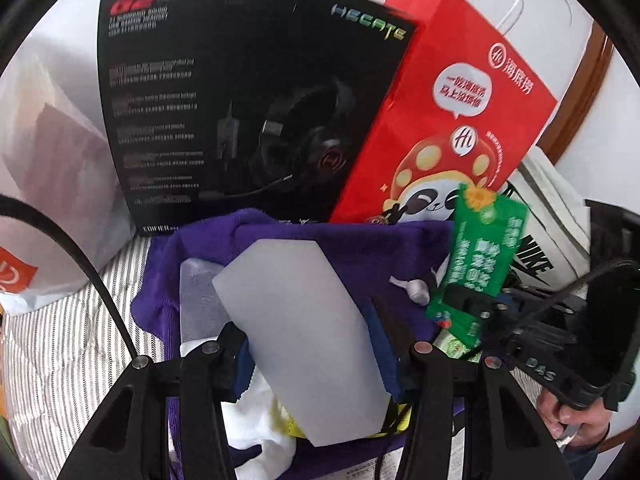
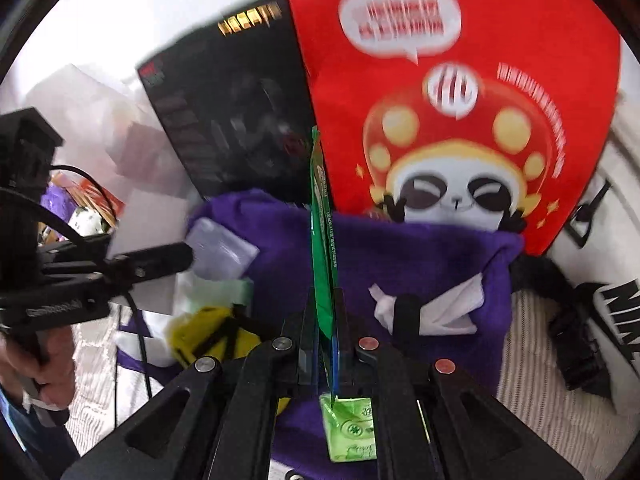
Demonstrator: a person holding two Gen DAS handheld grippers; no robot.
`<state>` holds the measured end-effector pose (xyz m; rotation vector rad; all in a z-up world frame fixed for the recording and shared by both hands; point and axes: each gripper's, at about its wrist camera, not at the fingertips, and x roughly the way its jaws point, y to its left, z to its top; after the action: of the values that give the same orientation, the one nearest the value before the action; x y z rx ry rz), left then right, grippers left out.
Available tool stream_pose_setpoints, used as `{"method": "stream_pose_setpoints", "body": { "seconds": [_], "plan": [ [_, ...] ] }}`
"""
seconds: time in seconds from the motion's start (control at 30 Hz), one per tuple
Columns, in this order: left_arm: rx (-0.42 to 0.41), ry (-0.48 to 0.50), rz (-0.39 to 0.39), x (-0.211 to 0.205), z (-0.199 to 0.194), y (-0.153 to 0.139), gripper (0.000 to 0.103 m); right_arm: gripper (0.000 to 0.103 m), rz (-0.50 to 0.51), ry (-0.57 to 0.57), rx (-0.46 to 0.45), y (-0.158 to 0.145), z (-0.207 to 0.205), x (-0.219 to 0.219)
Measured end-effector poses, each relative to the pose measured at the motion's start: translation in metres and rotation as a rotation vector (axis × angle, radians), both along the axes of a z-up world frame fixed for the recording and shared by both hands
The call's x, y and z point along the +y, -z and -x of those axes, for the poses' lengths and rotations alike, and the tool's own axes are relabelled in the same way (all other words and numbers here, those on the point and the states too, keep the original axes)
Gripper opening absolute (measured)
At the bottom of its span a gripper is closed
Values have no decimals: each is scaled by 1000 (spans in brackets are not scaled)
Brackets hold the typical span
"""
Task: Organize soft objects
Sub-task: 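Carry the green sachet and white foam block toward the purple towel, then open the right tool to drop the green sachet onto the towel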
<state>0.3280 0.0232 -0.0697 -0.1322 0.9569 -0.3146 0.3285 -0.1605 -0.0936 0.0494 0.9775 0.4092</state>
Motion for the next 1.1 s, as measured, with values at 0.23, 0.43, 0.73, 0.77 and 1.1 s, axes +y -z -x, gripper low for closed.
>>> {"method": "stream_pose_setpoints", "body": {
  "seconds": [0.23,0.43,0.73,0.77,1.1],
  "plan": [
    [30,-11,17,9,-5,11,48,4,23,0,84,35,-16,5],
    [53,-19,27,16,-11,19,48,5,-41,-32,138,47,-17,3],
    [58,-11,22,12,-13,21,48,5,-63,-12,159,59,-22,5],
    [60,-11,20,12,-13,22,48,8,-56,-10,163,60,-22,5],
    [73,12,2,2,-12,29,48,55,69,-24,126,46,-14,1]
  ]
}}
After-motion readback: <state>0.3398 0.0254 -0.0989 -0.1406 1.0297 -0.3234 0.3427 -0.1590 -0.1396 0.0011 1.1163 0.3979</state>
